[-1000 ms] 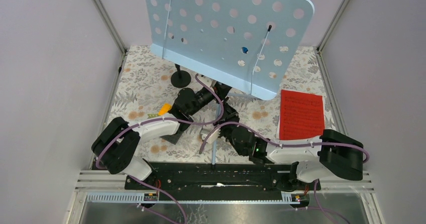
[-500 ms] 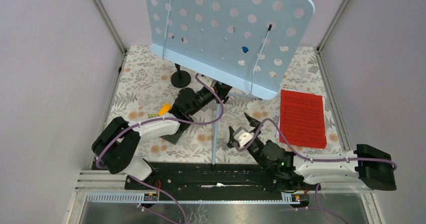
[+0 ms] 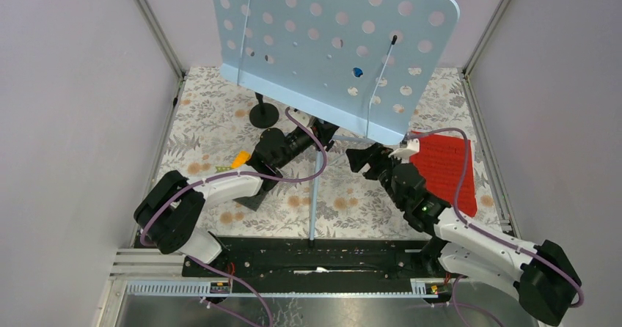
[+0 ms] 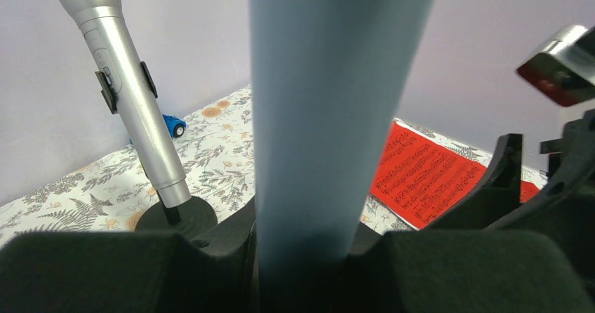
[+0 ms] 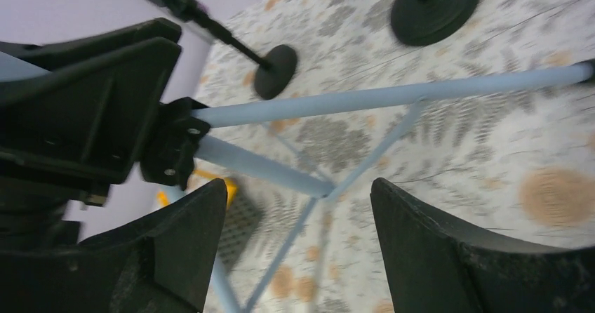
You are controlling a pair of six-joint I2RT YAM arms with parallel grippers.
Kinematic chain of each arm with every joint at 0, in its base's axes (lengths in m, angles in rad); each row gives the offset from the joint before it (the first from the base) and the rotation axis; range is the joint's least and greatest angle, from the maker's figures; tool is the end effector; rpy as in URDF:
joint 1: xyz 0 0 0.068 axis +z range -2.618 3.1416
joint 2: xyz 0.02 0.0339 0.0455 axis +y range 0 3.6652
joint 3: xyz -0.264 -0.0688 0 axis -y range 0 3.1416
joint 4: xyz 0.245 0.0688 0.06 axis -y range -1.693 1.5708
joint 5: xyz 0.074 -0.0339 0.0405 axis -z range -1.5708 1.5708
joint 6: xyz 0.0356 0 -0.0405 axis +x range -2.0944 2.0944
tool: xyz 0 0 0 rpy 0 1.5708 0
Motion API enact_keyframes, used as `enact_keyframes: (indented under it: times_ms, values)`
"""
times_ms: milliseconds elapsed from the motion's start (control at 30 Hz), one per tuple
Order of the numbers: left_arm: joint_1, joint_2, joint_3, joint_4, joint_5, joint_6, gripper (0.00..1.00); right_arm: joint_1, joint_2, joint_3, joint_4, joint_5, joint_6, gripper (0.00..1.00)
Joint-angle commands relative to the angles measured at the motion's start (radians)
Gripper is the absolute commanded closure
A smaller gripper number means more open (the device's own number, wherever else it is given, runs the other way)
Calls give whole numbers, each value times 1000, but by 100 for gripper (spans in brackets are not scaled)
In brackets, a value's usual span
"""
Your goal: Pack up the instrument practice props
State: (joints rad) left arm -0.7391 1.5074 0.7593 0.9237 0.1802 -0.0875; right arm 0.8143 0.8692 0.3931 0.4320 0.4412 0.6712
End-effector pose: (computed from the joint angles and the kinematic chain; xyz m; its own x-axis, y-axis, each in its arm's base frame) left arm 0.2403 -0.2277 0.2733 0.0593 -0.1704 -0.9836 0.8014 0.5956 -0.0549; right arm 0.1490 0.1357 0.2515 -0.2506 0.5538 -0.7940 -0.2668 0.7489 0.6066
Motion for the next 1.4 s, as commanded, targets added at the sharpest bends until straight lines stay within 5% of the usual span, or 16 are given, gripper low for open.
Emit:
enact_keyframes:
  times_ms: [0, 533, 1367]
  values:
    - [34, 91, -30, -290, -111, -158, 100, -81, 64, 18, 151, -320, 303, 22]
    - [34, 91, -29, -286, -102, -159, 100, -186, 310, 69, 511, -514, 394, 34]
    - [34, 95, -26, -288, -94, -160, 100, -186, 401, 107, 527, -618, 372, 51]
